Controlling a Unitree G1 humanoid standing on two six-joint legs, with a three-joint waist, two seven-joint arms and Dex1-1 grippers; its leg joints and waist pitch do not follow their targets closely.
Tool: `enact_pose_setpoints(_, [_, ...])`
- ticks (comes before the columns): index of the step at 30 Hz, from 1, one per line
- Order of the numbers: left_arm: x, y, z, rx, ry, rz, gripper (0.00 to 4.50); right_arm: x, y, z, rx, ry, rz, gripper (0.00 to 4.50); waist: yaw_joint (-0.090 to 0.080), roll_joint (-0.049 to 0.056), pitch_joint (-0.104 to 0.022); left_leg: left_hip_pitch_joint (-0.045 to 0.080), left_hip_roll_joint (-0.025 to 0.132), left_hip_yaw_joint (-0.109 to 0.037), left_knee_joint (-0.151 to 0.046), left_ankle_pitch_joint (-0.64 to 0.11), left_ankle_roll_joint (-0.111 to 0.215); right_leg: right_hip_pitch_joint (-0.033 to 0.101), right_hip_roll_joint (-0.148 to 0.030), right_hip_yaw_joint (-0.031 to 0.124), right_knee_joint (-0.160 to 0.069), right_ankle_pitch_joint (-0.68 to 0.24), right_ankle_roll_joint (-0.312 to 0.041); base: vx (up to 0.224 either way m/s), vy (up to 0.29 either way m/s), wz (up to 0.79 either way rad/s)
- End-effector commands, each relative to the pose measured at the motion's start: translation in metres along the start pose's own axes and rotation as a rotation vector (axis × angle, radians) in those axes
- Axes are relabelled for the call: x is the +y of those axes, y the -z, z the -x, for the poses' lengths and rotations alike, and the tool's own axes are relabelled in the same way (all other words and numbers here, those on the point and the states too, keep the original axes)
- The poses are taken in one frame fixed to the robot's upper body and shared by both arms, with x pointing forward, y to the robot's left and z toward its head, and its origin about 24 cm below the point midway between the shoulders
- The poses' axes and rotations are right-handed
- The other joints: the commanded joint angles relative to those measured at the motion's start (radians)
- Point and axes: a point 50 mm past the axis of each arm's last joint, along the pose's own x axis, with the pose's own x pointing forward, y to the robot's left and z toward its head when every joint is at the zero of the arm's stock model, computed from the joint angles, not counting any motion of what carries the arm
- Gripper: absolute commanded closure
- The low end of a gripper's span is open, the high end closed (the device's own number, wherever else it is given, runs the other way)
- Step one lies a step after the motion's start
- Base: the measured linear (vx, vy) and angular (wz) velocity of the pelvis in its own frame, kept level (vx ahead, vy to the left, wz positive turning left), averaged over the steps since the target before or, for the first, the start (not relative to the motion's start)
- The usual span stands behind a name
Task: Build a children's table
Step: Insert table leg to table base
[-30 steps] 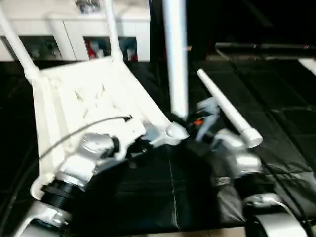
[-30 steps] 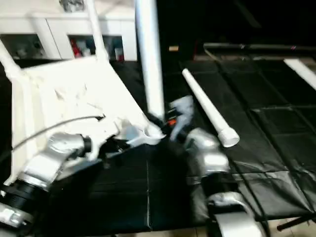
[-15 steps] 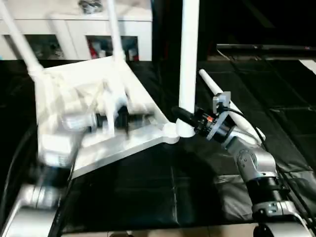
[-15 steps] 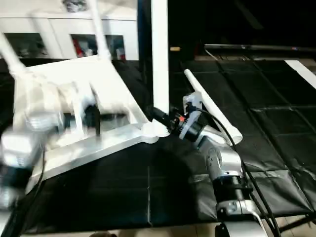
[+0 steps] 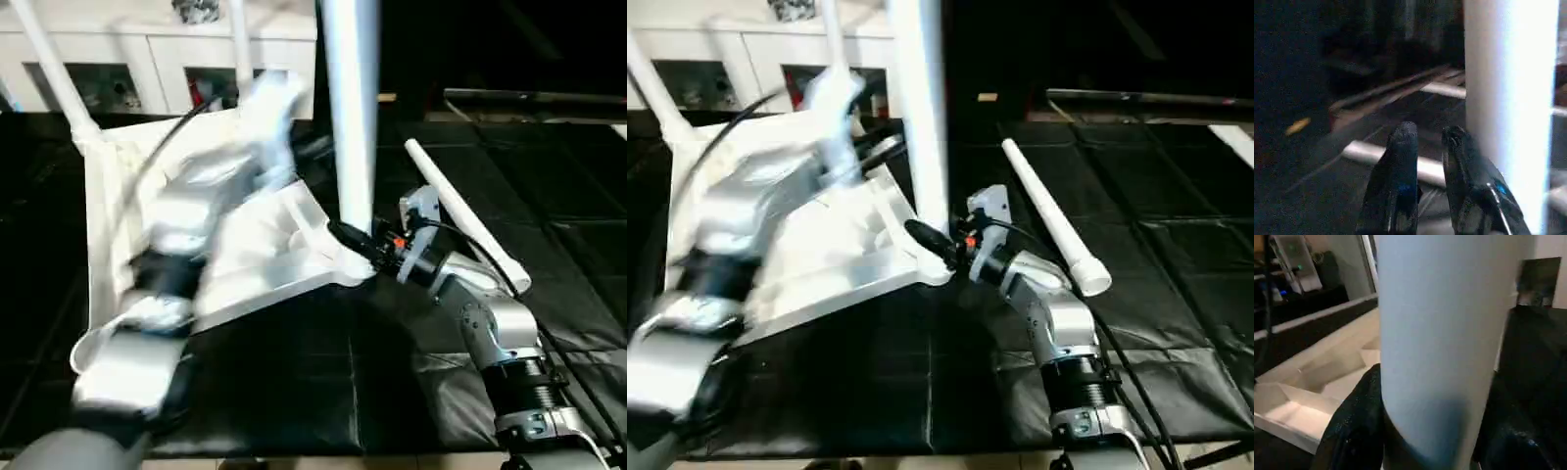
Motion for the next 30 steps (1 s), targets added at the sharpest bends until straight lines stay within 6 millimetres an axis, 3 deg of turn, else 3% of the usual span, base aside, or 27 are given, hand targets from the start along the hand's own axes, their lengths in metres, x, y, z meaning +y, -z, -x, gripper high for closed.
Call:
enact_pose_setpoints(1, [-0.020,-0.011,-0.004,-0.049,0.137,-0.050,3.53,0.000,0.000,0.000,0.019,0.010,0.021,2.59,0.004,0.000,-0.081,0.011,0.046,-0.016,-0.051,-0.061,0.079,0.075,-0.092,0.066,-0.045,0.020,-0.231,0.000,0.000,0.00])
enact_pose_setpoints(6, [-0.030,-0.002,-0.004,-0.013,0.187,-0.087,3.53,-0.002,0.002,-0.001,0.030,0.037,0.026,2.59,0.003,0.000,-0.071,0.017,0.049,-0.015,-0.059,-0.140,0.044,0.069,-0.090,0.065,-0.067,-0.171,-0.177,0.000,0.000,0.00])
enact_pose_setpoints(8, [-0.028,-0.001,-0.003,-0.007,0.172,-0.083,3.53,-0.003,0.002,-0.002,0.032,0.039,0.028,2.59,0.004,0.001,-0.070,0.021,0.049,-0.015,-0.060,-0.161,0.032,0.066,-0.089,0.065,-0.072,-0.211,-0.164,0.000,0.000,0.00])
enact_pose_setpoints(10, [-0.012,0.006,0.006,0.023,0.086,-0.095,3.53,-0.006,0.002,-0.003,0.039,0.076,0.043,2.59,0.004,0.003,-0.069,0.025,0.050,-0.017,-0.064,-0.190,0.012,0.062,-0.088,0.065,-0.077,-0.253,-0.141,0.000,0.000,0.00])
enact_pose_setpoints(14, [-0.009,0.005,0.019,0.001,0.095,-0.060,3.53,-0.013,0.001,-0.002,0.036,0.134,0.040,2.59,0.004,0.003,-0.072,0.022,0.051,-0.018,-0.064,-0.178,0.001,0.064,-0.090,0.066,-0.071,-0.220,-0.142,0.000,0.000,0.00])
enact_pose_setpoints(16, [-0.012,0.004,0.031,-0.022,0.170,-0.011,3.53,-0.018,0.001,0.000,0.028,0.184,0.030,2.59,0.002,0.004,-0.075,0.020,0.051,-0.017,-0.064,-0.154,0.000,0.065,-0.091,0.068,-0.063,-0.181,-0.166,0.000,0.000,0.00])
enact_pose_setpoints(20, [-0.012,0.014,0.045,0.047,0.218,0.019,3.53,-0.022,-0.003,0.003,0.009,0.207,0.036,2.59,0.000,0.010,-0.077,0.026,0.050,-0.015,-0.061,-0.141,0.007,0.061,-0.084,0.068,-0.055,-0.119,-0.182,0.000,0.000,0.00])
enact_pose_setpoints(25, [0.005,0.062,0.067,0.352,0.105,-0.013,3.36,-0.026,-0.006,0.010,0.026,0.213,0.046,2.59,-0.006,0.011,-0.073,0.026,0.046,-0.015,-0.064,-0.166,-0.001,0.063,-0.081,0.070,-0.061,-0.162,-0.147,0.000,0.000,0.00])
enact_pose_setpoints(27, [0.006,0.068,0.068,0.380,0.091,-0.007,3.26,-0.026,-0.006,0.011,0.028,0.210,0.046,2.59,-0.004,0.012,-0.073,0.027,0.047,-0.015,-0.064,-0.173,-0.007,0.063,-0.084,0.070,-0.064,-0.183,-0.141,0.000,0.000,0.00])
enact_pose_setpoints(28, [0.004,0.083,0.071,0.456,0.078,-0.020,3.16,-0.025,-0.005,0.011,0.035,0.204,0.049,2.59,-0.003,0.014,-0.075,0.026,0.048,-0.016,-0.064,-0.172,-0.009,0.064,-0.084,0.070,-0.063,-0.180,-0.142,0.000,0.000,0.00])
enact_pose_setpoints(30, [0.003,0.094,0.072,0.513,0.069,-0.045,3.06,-0.025,-0.005,0.012,0.038,0.200,0.048,2.59,-0.003,0.013,-0.075,0.025,0.049,-0.017,-0.064,-0.171,-0.008,0.064,-0.085,0.070,-0.062,-0.166,-0.144,0.000,0.000,0.00])
